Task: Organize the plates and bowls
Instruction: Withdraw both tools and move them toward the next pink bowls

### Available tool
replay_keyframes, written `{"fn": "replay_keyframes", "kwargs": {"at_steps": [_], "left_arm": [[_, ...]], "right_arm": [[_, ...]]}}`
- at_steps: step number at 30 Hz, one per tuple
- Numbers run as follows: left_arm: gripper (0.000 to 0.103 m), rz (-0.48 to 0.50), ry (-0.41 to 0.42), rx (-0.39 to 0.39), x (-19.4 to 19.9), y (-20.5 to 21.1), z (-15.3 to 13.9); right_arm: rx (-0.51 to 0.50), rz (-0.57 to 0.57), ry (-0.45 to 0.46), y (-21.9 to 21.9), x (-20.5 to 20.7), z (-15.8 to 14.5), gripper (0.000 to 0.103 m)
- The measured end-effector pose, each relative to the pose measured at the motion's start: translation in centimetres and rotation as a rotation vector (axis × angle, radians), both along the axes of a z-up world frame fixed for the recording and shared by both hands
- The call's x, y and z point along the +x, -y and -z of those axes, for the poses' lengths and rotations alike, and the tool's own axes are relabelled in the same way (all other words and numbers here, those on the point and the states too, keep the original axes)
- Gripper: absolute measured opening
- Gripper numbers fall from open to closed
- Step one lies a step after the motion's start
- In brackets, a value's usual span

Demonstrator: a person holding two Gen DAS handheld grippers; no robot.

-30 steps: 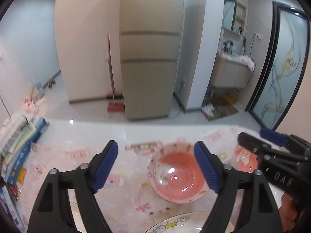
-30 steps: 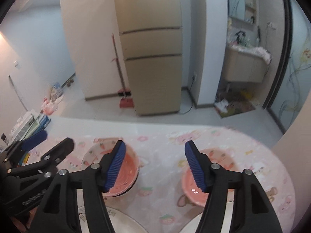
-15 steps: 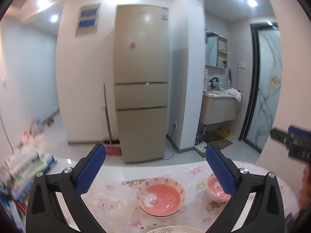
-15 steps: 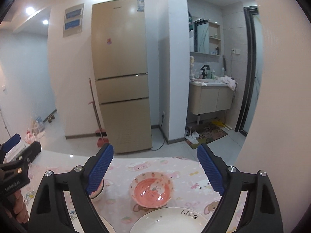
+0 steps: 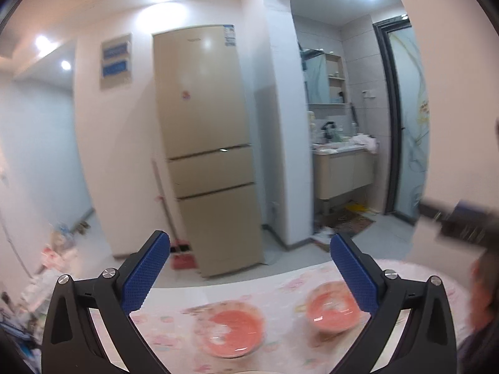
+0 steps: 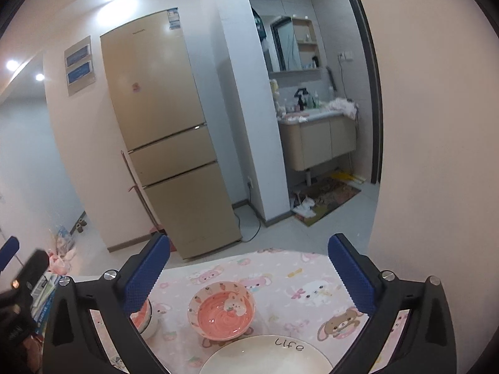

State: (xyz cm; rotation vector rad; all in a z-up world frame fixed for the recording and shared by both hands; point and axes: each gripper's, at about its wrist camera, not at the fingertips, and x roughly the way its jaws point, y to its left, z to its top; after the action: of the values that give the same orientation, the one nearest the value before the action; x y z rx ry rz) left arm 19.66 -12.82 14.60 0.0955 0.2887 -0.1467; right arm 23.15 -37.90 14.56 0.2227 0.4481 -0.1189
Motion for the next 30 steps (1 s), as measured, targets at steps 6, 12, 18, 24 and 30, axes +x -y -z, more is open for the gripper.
{"fn": "replay_keyframes", "kwargs": {"at_steps": [6, 12, 18, 24, 30], "left_arm": [[0.102, 0.092, -0.093, -0.143, 3.3, 3.6, -0.4], [0.102, 0.079, -0.183, -0.116, 6.1, 6.1, 4.3], [0.102, 0.043, -0.338, -0.087, 9.3, 6.4, 9.1], [0.102, 0.024, -0.478, -0.094, 11.1, 7.3, 13.7], [0.098, 0.032, -0.566, -0.130, 12.3, 6.9, 16.0]], "right_arm": [[0.054, -0.035, -0.027, 1.8, 0.6, 0.8, 0.102], [0.131, -0.018, -0.044, 3.6, 1.1, 1.7, 0.102], [0.170, -0.009, -0.139, 4.4, 3.9, 4.7, 0.102], [0.171, -0.029, -0.307, 3.8, 8.0, 10.0, 0.098], [0.262, -0.089, -0.384, 3.2, 9.7, 13.1, 0.095]]}}
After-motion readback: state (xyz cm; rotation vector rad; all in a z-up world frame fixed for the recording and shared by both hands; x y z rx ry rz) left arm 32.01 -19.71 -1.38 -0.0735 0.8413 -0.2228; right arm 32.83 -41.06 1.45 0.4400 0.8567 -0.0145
